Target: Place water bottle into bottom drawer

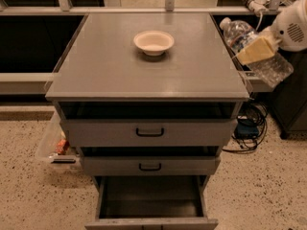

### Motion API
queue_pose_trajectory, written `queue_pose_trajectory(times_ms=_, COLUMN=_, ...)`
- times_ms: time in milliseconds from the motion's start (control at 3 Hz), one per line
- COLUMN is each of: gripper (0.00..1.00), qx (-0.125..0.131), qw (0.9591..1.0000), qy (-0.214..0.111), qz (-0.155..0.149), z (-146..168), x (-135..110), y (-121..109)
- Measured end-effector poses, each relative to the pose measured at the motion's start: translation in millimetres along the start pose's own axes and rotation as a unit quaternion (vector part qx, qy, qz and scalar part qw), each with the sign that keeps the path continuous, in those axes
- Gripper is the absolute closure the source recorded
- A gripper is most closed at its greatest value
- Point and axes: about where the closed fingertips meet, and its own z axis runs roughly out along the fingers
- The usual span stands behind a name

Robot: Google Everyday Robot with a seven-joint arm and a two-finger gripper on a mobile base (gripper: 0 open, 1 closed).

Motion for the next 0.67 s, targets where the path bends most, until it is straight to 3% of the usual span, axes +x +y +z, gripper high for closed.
queue_pose_trajectory(times_ms=333, gripper=1.00, qx=-0.038, qw=0.9959, qy=0.050, qz=0.065, z=19.3, x=54.7, y=35.0)
queue_pose_trajectory(times_ms=667, gripper=1.00, qx=-0.044, qw=0.9951, qy=0.057, qz=0.068, z=24.7, x=60.9, y=39.7)
